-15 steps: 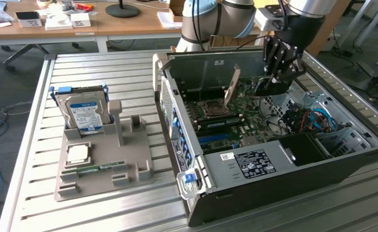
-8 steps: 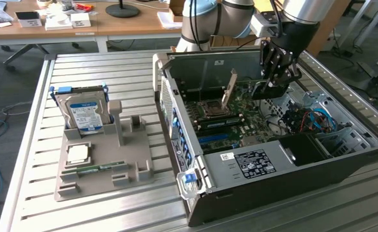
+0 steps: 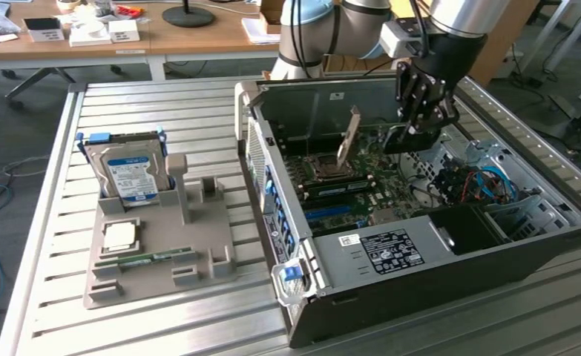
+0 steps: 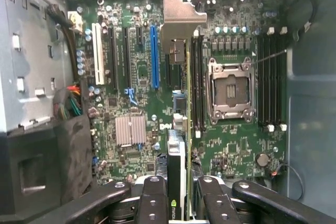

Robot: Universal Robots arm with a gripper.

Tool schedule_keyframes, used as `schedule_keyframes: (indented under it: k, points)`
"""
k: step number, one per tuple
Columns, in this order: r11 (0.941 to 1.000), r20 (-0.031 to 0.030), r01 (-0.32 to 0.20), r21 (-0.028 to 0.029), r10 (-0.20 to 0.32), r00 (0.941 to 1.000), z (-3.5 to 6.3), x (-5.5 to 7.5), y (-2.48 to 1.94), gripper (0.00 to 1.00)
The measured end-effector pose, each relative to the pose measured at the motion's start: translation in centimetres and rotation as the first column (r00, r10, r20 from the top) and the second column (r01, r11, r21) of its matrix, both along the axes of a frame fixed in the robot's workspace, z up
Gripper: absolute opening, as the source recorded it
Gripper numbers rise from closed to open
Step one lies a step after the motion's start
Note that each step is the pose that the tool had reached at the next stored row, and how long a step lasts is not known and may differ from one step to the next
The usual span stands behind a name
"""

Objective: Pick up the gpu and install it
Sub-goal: 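Insert the gpu into the slot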

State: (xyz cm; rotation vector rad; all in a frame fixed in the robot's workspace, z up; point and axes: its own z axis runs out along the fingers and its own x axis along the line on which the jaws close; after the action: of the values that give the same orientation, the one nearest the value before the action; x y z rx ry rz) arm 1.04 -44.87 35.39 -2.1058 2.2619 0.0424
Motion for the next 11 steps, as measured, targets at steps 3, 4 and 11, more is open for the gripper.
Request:
schedule_keyframes:
  k: [3, 4, 11]
  points:
    - [1.0, 0.0002, 0.0, 0.0, 0.0, 1.0, -0.09, -0.5, 0.01, 0.27]
    - [1.0, 0.0002, 0.0, -0.0001, 0.0, 1.0, -0.21, -0.6, 0.0, 0.27]
    - [1.0, 0.0011, 0.0, -0.0002, 0.0, 1.0, -1.36, -1.1, 0.0, 0.27]
